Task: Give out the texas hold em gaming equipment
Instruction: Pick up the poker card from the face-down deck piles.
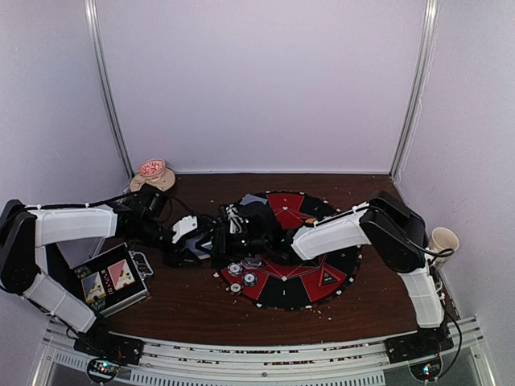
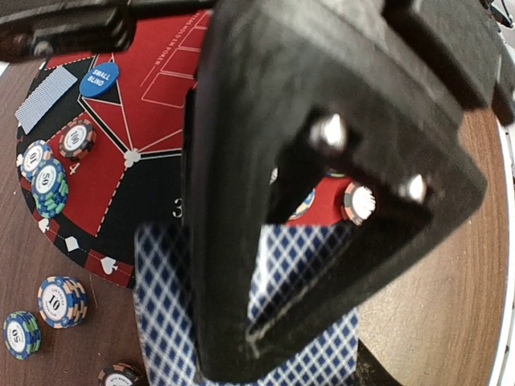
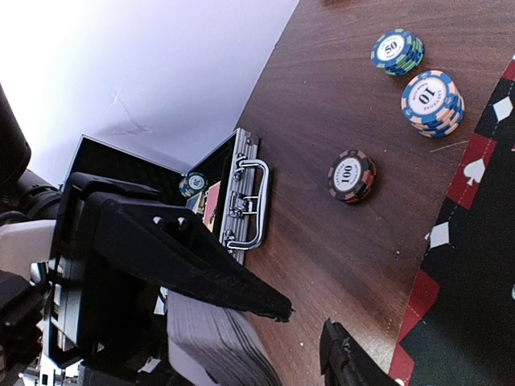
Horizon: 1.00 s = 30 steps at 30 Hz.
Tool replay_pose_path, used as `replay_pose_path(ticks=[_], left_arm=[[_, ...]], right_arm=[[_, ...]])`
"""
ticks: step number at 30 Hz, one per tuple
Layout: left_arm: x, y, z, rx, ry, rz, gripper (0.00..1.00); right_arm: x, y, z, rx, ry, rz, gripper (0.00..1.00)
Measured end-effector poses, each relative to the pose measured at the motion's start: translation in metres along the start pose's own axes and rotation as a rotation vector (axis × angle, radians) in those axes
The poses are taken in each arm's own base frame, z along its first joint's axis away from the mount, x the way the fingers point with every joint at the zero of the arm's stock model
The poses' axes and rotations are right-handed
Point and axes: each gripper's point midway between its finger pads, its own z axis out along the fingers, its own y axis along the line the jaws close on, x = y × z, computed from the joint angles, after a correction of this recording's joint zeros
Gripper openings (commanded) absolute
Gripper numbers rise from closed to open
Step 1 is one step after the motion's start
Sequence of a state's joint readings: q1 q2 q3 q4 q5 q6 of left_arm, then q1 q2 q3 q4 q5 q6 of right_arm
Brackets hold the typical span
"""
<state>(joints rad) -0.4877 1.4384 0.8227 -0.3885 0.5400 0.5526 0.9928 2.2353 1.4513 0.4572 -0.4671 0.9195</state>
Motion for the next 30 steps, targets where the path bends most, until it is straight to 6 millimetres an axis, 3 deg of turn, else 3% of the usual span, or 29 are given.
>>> replay_pose_path(ticks=[16, 21, 30], left_arm=[[0.0, 0.001, 0.001, 0.001, -0.004, -0.002, 0.45], [-0.001, 0.0, 0.001, 0.007, -0.008, 0.0, 0.45], [-0.001, -0.001, 0.001, 0.011, -0.012, 0.002, 0.45]], right_arm=[[-0.009, -0.002, -0.026, -0.019, -0.022, 0.013, 0.42], [-0.018, 0.008, -0.031, -0.053, -0.042, 0.014, 0.34], [-0.014, 0.018, -0.03, -0.094, -0.024, 0.02, 0.31]])
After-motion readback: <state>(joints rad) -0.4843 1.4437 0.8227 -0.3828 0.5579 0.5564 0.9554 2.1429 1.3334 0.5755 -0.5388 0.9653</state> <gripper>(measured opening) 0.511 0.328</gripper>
